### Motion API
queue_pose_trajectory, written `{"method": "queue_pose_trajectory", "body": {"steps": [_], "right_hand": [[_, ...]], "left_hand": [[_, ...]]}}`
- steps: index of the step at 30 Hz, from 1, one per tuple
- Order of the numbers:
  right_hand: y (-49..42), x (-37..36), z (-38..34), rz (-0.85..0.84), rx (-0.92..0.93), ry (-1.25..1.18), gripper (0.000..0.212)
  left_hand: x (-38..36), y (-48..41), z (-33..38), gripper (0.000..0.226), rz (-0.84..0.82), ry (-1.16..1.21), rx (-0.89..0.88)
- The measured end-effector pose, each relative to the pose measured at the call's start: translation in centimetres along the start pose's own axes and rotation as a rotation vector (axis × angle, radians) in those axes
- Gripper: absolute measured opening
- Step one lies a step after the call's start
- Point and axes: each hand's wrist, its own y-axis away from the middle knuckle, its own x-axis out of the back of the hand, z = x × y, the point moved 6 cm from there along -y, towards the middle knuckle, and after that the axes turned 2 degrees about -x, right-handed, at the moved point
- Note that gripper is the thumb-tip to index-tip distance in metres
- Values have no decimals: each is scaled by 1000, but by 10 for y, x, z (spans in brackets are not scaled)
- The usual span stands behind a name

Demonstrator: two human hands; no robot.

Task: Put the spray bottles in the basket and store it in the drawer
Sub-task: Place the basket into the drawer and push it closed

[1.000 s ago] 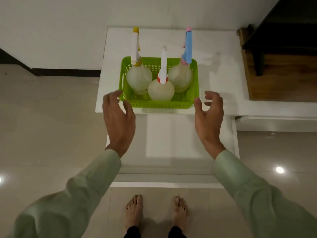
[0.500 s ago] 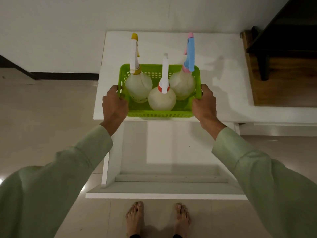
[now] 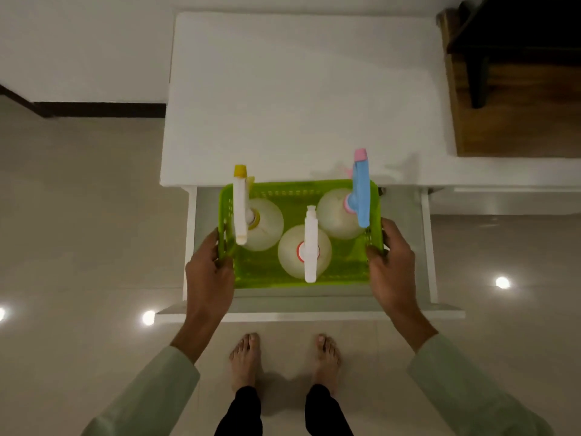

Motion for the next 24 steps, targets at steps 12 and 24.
{"method": "queue_pose_trajectory", "body": {"steps": [12, 24], "right_hand": [[1, -32, 73, -69, -239, 52, 40], [-40, -84, 123, -106, -378, 184, 37]], "left_hand": [[-52, -18, -80, 54, -114, 100, 205], [-103, -62, -166, 43, -195, 163, 426]]}}
